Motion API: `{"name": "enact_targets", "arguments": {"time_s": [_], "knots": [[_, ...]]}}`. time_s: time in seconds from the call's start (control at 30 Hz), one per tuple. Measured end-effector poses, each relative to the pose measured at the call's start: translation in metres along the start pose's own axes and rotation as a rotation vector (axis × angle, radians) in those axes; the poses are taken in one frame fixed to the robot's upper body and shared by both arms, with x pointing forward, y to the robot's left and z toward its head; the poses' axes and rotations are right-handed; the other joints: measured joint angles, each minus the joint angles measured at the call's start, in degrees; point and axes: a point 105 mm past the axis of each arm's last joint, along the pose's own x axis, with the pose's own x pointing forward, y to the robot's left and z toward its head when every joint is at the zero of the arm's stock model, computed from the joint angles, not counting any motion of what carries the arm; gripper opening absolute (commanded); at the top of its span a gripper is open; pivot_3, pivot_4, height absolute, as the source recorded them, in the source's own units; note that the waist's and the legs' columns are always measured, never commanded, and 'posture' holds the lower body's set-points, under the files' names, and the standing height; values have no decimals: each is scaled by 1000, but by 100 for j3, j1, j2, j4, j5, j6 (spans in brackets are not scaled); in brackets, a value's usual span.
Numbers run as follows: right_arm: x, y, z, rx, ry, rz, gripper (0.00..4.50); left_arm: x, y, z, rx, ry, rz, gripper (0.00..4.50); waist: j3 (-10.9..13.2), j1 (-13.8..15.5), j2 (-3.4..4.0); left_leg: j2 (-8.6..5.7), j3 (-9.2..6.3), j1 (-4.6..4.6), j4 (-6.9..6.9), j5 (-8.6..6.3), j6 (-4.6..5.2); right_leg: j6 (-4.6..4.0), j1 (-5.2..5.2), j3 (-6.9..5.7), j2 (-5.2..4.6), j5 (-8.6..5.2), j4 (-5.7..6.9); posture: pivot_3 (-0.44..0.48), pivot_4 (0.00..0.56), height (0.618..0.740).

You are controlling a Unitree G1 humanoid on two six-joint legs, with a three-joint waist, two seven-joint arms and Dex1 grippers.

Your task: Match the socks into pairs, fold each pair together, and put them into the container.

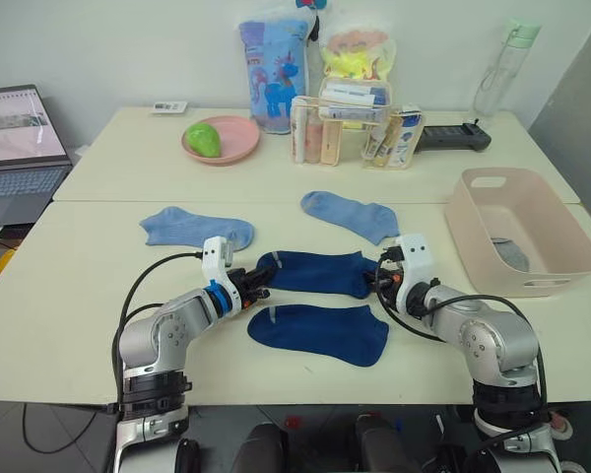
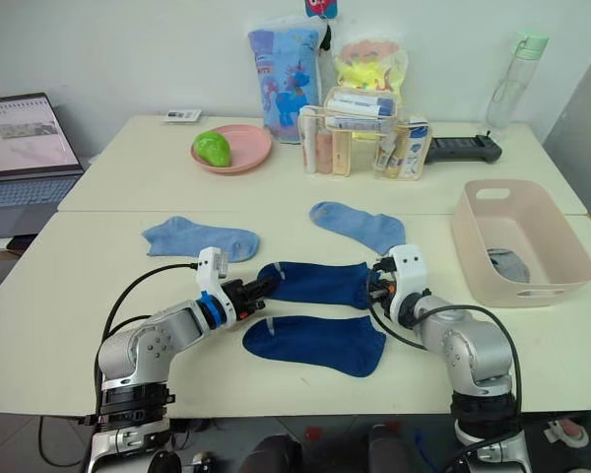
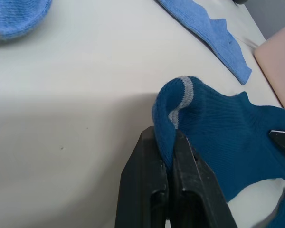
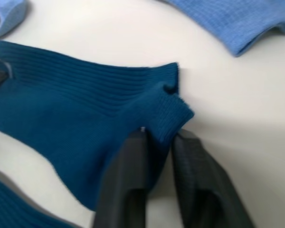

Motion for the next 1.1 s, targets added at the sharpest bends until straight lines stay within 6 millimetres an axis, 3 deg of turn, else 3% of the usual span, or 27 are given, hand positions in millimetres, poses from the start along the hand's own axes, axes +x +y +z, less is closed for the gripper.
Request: {"name": "enact_targets", "arguments": {"time_s": [0.23, 0.37, 0.57, 0.7, 0.77, 0.87, 1.1], "knots": [[-14, -5, -9, -75, -14, 6, 4369, -11, 3, 7, 123, 5, -16, 3019, 0, -3, 1, 3, -1, 4, -3, -7, 12, 0, 3, -1, 4, 0, -2, 0, 150, 703], [-19, -10, -7, -89, -54, -9, 4500, -16, 12, 18, 154, -30, 6, 4202, 0, -6, 0, 6, -3, 5, -3, -7, 12, 0, 3, -3, 6, 0, -4, 0, 150, 703], [-11, -1, 9, -12, -136, 4, 4500, -5, 4, 25, 247, -7, -52, 4202, 0, 7, 1, 0, -1, 4, -2, -5, 9, 0, 8, -6, 5, 0, -11, 0, 150, 703], [-1, -1, 7, 33, -129, -9, 4500, 7, 7, 23, 261, 4, -37, 4202, 0, 8, 1, 2, -5, 4, -3, 0, 0, 0, 7, -9, 5, 0, -11, 0, 150, 703], [4, -2, 5, 43, -119, -15, 4500, 12, 8, 26, 265, 5, -24, 3810, 0, 8, 1, 0, -3, 4, -3, 0, 0, 0, 8, -8, 5, 0, -11, 0, 150, 703], [9, 0, 4, 51, -125, -14, 3906, 16, 11, 27, 290, 16, -6, 3043, 0, 6, 1, 0, -4, 5, -3, 0, 0, 0, 8, -10, 5, 0, -11, 0, 150, 703], [16, 8, 2, 45, -133, 7, 1472, 19, 11, 22, 305, 38, -13, 1000, -1, 9, 2, 0, -5, 4, -3, 0, -1, 0, 8, -10, 4, 0, -11, 0, 150, 703]]}}
